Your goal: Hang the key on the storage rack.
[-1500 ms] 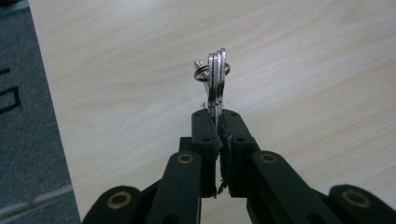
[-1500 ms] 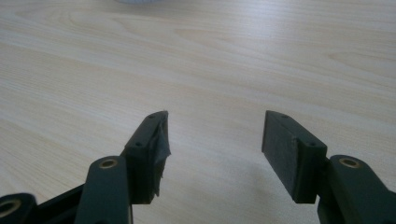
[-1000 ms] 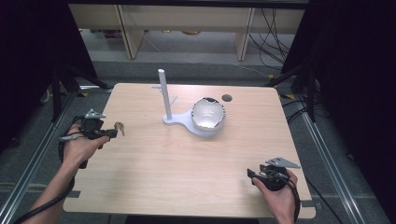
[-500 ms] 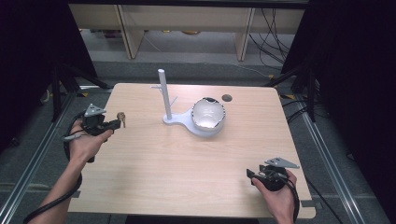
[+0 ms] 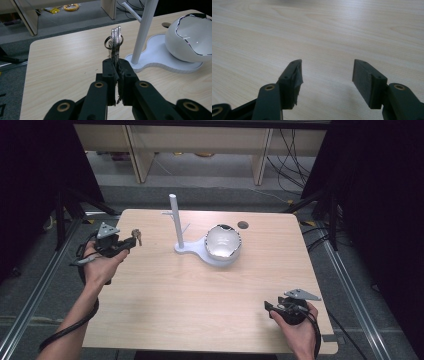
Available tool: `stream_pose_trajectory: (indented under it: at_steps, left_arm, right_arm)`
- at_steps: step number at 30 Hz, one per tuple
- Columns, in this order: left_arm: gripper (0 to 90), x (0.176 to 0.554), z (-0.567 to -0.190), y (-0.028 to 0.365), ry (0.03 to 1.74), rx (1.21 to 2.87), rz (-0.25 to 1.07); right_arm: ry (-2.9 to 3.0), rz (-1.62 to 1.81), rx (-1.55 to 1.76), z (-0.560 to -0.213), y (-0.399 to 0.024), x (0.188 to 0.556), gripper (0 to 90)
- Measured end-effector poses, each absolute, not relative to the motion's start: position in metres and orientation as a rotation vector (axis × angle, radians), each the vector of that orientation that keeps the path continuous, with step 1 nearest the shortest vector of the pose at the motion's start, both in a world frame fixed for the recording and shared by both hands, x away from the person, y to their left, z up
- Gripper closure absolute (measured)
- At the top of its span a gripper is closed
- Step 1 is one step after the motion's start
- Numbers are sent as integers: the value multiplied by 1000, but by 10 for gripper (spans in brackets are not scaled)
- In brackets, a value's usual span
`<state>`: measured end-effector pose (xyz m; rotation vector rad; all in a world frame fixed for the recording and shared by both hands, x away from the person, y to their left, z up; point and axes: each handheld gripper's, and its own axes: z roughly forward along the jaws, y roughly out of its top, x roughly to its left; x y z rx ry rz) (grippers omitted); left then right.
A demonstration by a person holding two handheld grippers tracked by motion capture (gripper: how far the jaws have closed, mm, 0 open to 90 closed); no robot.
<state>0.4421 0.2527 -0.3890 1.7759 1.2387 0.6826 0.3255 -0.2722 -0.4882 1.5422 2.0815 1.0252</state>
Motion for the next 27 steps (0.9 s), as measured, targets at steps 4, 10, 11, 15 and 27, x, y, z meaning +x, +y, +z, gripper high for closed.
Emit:
stream_pose_trajectory:
  at_steps: [4, 10, 11, 15, 27]
  left_arm:
    - [843, 448, -388, 247, 1229, 1770, 680]
    - [843, 454, -387, 240, 1220, 1764, 685]
    - [843, 455, -387, 239, 1220, 1759, 687]
    - [843, 456, -385, 237, 1214, 1757, 699]
    - [843, 464, -376, 227, 1178, 1728, 727]
  right_arm:
    - [2090, 1044, 1545, -489, -272, 326, 419]
    - [2084, 1030, 1536, -489, -272, 325, 418]
    - [2083, 1029, 1535, -488, -272, 325, 418]
    - [2079, 1033, 1536, -488, -272, 325, 418]
    - [2065, 1037, 1590, -486, -270, 323, 418]
